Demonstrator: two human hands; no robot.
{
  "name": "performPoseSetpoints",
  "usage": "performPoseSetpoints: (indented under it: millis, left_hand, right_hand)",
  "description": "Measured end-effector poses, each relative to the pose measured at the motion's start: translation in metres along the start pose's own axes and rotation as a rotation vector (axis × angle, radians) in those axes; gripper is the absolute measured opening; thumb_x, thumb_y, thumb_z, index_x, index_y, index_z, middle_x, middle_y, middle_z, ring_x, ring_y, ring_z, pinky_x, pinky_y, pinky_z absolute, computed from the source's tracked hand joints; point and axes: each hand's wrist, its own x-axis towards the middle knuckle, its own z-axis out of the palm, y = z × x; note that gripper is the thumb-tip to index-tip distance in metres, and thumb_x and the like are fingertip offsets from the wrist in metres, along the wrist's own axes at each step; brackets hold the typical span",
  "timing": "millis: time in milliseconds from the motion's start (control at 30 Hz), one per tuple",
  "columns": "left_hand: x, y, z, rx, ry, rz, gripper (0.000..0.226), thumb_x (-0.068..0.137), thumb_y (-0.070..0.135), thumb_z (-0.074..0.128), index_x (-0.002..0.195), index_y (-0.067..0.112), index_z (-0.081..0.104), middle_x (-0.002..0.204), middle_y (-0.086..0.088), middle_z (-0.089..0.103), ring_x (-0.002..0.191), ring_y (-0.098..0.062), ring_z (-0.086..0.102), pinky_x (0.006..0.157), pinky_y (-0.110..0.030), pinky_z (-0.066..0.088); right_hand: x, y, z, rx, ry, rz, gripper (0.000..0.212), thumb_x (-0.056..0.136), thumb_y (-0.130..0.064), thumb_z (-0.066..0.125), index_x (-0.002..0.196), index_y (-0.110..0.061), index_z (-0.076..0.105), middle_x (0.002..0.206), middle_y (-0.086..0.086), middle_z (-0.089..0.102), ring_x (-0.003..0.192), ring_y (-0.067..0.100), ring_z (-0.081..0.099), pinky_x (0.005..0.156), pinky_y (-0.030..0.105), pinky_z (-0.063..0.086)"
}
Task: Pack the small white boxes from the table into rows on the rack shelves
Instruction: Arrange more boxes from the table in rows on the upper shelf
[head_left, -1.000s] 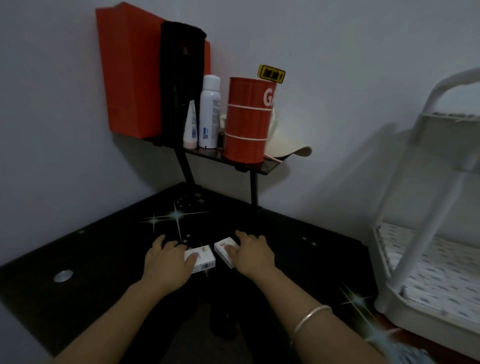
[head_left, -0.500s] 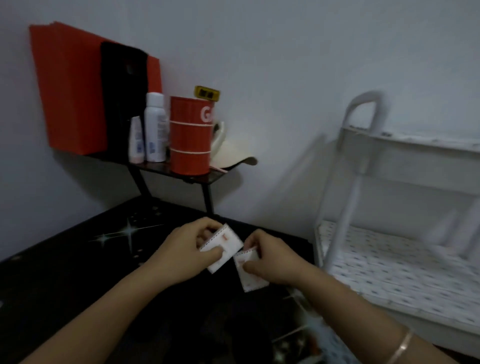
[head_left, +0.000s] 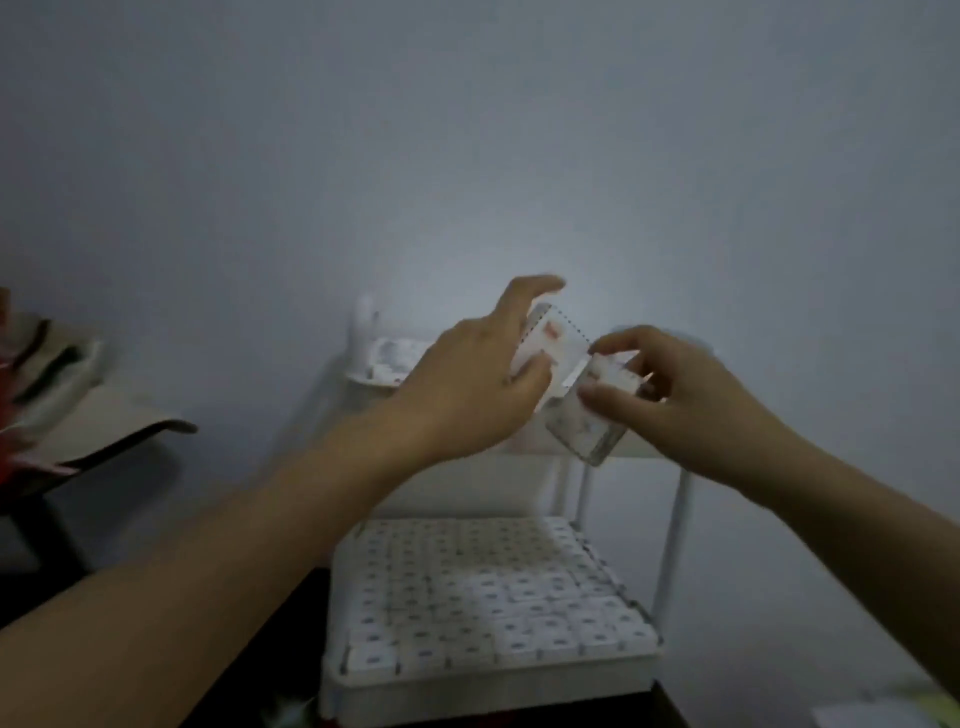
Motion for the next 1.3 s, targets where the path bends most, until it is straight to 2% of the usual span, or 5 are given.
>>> performPoseSetpoints:
  millis: [167,467,767,967,1300]
  left_hand:
    - [0.094,-0.007,0.037,0.455,-0.181,0.131,0.067,0.088,0.0,0.045,0.135,0.047,0.042,0.121,0.004,0.051,0.102,-0.019,0.052,0.078,-0.034,0.048]
    - [0.155,-0.045,0.115,1.197,-0.506,0.284,0.039,0.1,0.017,0.042,0.135,0.03,0.052,0.121,-0.002,0.052,0.106,-0.022,0.053,0.067,-0.032,0.032]
    - [0.171,-0.063,0.153,0.865,-0.674,-0.175,0.058,0.098,0.055,0.024,0.15,0.029,0.031,0.152,-0.013,0.025,0.139,-0.033,0.019,0.111,-0.047,0.015]
    - [0.171,-0.067,0.154,0.727,-0.737,-0.257,0.067,0.093,0.066,0.023,0.148,0.029,0.029,0.154,-0.006,0.015,0.142,-0.032,0.006,0.114,-0.048,0.007]
    - [0.169,-0.068,0.154,0.744,-0.728,-0.272,0.072,0.092,0.068,0.023,0.15,0.025,0.021,0.158,-0.006,0.009,0.145,-0.031,0.001,0.115,-0.048,0.004]
  right_hand:
    - [0.035,0.036,-0.057,-0.118,0.125,0.083,0.027,0.087,-0.04,0.063,0.112,-0.032,0.056,0.097,-0.004,0.064,0.086,0.01,0.062,0.068,0.03,0.054]
    - [0.114,0.092,-0.057,-0.39,0.217,0.188,0.036,0.084,-0.051,0.065,0.109,-0.029,0.052,0.1,-0.004,0.064,0.083,0.015,0.061,0.06,0.028,0.048]
    - [0.166,0.115,-0.022,-0.863,0.108,0.09,0.034,0.087,-0.044,0.062,0.115,-0.025,0.061,0.106,0.001,0.066,0.094,0.021,0.061,0.068,0.029,0.041]
    - [0.178,0.123,-0.001,-0.998,0.13,0.025,0.029,0.087,-0.035,0.065,0.101,-0.015,0.05,0.081,0.0,0.052,0.075,0.02,0.046,0.051,0.027,0.024]
    - [0.184,0.129,0.006,-1.034,0.081,-0.086,0.025,0.086,-0.041,0.062,0.095,-0.018,0.06,0.091,0.0,0.064,0.089,0.02,0.053,0.075,0.03,0.031]
